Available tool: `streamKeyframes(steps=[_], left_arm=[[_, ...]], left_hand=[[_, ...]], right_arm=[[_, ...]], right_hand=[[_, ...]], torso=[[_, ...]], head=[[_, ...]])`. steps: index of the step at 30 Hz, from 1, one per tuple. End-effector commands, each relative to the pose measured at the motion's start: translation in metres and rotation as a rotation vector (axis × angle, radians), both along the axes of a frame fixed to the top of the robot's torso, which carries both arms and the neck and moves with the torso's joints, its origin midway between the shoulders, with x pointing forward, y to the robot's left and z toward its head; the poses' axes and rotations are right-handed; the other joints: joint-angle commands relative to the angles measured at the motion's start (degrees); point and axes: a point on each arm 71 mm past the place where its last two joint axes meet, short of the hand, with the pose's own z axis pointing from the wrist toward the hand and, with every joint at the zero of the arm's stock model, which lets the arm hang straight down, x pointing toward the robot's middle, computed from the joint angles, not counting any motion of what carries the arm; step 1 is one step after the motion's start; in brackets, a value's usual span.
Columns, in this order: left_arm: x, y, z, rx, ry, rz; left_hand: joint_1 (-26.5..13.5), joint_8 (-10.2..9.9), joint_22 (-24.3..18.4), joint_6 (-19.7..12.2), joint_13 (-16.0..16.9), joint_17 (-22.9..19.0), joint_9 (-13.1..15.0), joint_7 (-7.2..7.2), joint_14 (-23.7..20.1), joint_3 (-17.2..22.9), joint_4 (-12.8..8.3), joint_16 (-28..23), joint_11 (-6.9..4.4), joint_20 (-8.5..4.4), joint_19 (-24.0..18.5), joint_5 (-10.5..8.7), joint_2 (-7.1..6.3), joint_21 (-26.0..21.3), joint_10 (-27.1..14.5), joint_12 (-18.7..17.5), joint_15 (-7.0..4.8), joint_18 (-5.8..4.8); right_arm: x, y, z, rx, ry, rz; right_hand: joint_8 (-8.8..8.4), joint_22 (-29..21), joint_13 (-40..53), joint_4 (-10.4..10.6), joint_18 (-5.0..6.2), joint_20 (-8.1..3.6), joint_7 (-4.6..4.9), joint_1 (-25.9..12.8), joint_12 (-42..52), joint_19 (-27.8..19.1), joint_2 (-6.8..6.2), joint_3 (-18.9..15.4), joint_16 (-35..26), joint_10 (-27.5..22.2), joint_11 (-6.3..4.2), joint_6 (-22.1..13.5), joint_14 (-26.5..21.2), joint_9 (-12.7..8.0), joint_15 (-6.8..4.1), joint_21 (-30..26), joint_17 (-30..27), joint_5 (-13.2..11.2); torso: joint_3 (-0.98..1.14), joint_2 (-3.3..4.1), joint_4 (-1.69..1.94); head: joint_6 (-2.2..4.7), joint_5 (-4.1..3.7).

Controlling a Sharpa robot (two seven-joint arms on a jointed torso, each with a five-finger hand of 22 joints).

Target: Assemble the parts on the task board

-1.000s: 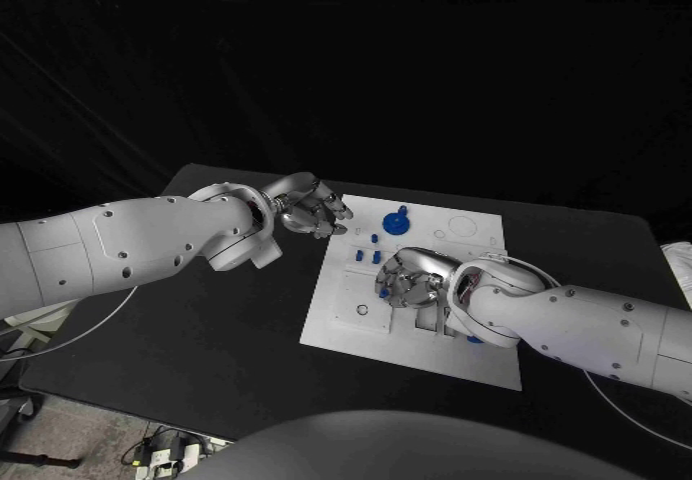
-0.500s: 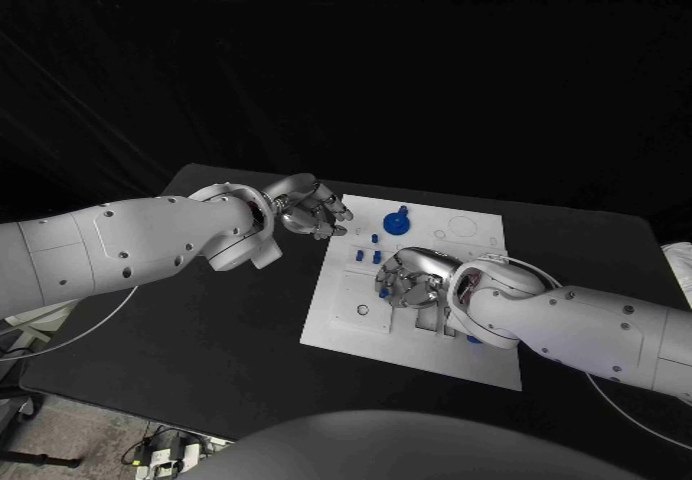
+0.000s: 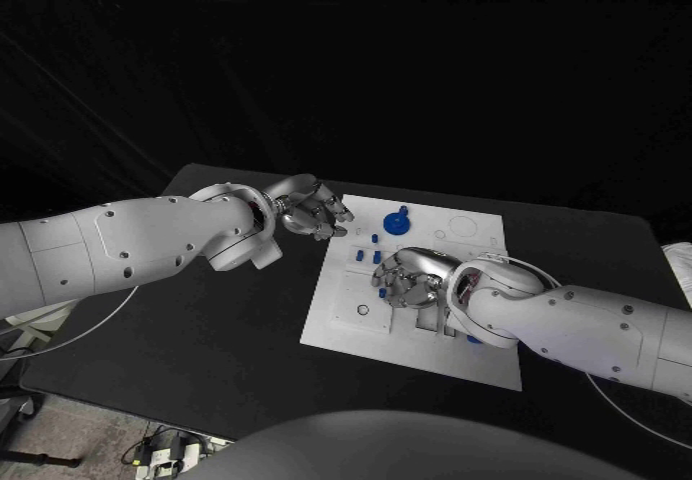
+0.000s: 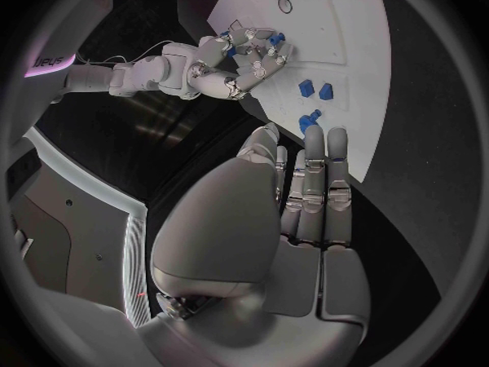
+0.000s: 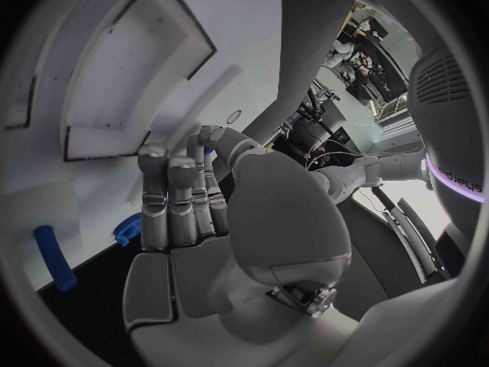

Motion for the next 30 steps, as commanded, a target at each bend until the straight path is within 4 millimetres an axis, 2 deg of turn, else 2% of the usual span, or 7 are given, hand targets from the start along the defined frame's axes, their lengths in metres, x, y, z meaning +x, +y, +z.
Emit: streamKeyframes(steps=[1, 10, 17, 21, 23, 25, 30], left_arm=[[-0.001, -0.002, 0.000, 0.002, 0.009, -0.015], [-0.001, -0.001, 0.000, -0.002, 0.001, -0.013], [-0.001, 0.002, 0.001, -0.005, -0.008, -0.005], [-0.001, 0.003, 0.001, -0.010, -0.017, -0.003], [-0.001, 0.002, 0.001, -0.015, -0.022, -0.003], [-0.001, 0.002, 0.001, -0.022, -0.028, -0.004], [-0.002, 0.000, 0.000, -0.035, -0.038, -0.006]], left_hand=[[-0.2, -0.1, 1.3, -0.3, -0.1, 0.0, -0.1, -0.03, 0.2, -0.1, 0.2, 0.3, 0.34, 0.25, 0.3, 0.14, 0.38, -0.3, 0.0, 0.3, 0.38, 0.49], [-0.2, -0.1, 1.3, -0.3, -0.1, -0.1, -0.1, -0.04, 0.2, -0.1, 0.2, 0.3, 0.36, 0.28, 0.3, 0.14, 0.36, -0.3, 0.0, 0.3, 0.41, 0.49], [-0.2, -0.1, 1.3, -0.3, -0.1, -0.1, -0.1, -0.04, 0.1, -0.1, 0.2, 0.3, 0.36, 0.29, 0.3, 0.13, 0.33, -0.3, 0.0, 0.3, 0.42, 0.49], [-0.2, -0.1, 1.3, -0.3, -0.1, -0.1, -0.1, -0.03, 0.1, -0.1, 0.2, 0.3, 0.37, 0.29, 0.3, 0.13, 0.32, -0.3, 0.0, 0.3, 0.42, 0.49], [-0.2, -0.1, 1.3, -0.3, -0.1, -0.1, -0.1, -0.03, 0.1, -0.1, 0.2, 0.3, 0.37, 0.29, 0.3, 0.13, 0.32, -0.3, 0.0, 0.3, 0.42, 0.49], [-0.2, -0.1, 1.3, -0.3, -0.1, -0.1, -0.1, -0.03, 0.1, -0.1, 0.2, 0.3, 0.37, 0.30, 0.3, 0.13, 0.32, -0.3, 0.0, 0.3, 0.42, 0.49], [-0.2, -0.1, 1.3, -0.3, -0.1, -0.2, -0.1, -0.05, 0.1, -0.1, 0.2, 0.3, 0.37, 0.30, 0.3, 0.14, 0.33, -0.3, 0.0, 0.4, 0.41, 0.50]], right_arm=[[-0.002, -0.003, -0.006, -0.041, 0.021, 0.004], [-0.002, -0.015, 0.009, -0.001, -0.079, -0.017], [0.002, -0.039, 0.052, 0.013, -0.170, -0.027], [0.004, -0.054, 0.079, 0.024, -0.213, -0.040], [0.005, -0.062, 0.093, 0.036, -0.237, -0.053], [0.006, -0.071, 0.106, 0.053, -0.256, -0.067], [0.008, -0.087, 0.125, 0.034, -0.298, -0.087]], right_hand=[[-0.40, 3.4, -0.1, 0.1, -0.72, -0.10, -0.02, -0.5, 0.1, -0.4, -0.20, 0.4, -0.1, -0.4, -0.14, -0.6, -0.4, -0.6, 0.04, -0.5, 0.0, -0.9], [-1.13, 3.3, -0.2, 1.4, -0.83, -0.02, -0.55, -2.3, 0.2, 0.5, -1.58, -0.4, 0.6, -0.2, -0.16, -1.9, 0.6, -2.6, 0.07, -0.6, 0.6, -6.2], [-1.17, 3.0, -0.5, 4.5, -0.96, 0.25, -1.49, -5.1, 0.1, 1.7, -2.89, -2.7, 0.8, -0.4, 0.14, -2.9, 1.2, -4.5, 0.43, -1.4, 0.6, -14.1], [-1.00, 2.8, -0.1, 6.9, -1.06, 0.58, -1.98, -7.5, 0.4, 2.2, -3.38, -5.3, 0.8, -1.2, 0.60, -3.0, 1.2, -5.4, 0.75, -1.8, 0.4, -18.3], [-0.90, 2.8, 0.1, 7.9, -1.05, 0.66, -1.94, -8.2, 0.7, 2.5, -3.28, -6.4, 0.8, -1.6, 0.67, -2.8, 1.3, -5.8, 0.84, -2.0, 0.4, -19.3], [-0.72, 2.8, 0.4, 8.7, -1.09, 0.71, -1.71, -8.6, 1.0, 2.8, -2.80, -7.0, 1.0, -1.8, 0.68, -2.4, 1.4, -6.1, 0.84, -2.1, 0.5, -19.2], [-0.29, 3.1, 0.4, 7.6, -1.19, 0.54, -1.61, -5.1, 1.2, 3.5, -1.75, -5.7, 1.3, -1.9, 0.43, -1.0, 1.6, -6.9, 0.49, -2.0, 0.7, -10.7]], torso=[[0.01, 0.00, -0.02], [0.00, 0.01, -0.03], [0.00, 0.00, -0.12], [-0.10, -0.05, -0.16], [-0.15, -0.10, -0.15], [-0.16, -0.14, -0.18], [-0.16, -0.24, -0.28]], head=[[-0.01, -0.02], [-0.01, 0.09], [-0.01, -0.25], [-0.01, -1.12], [-0.01, -1.50], [-0.01, -1.94], [-0.01, -2.87]])
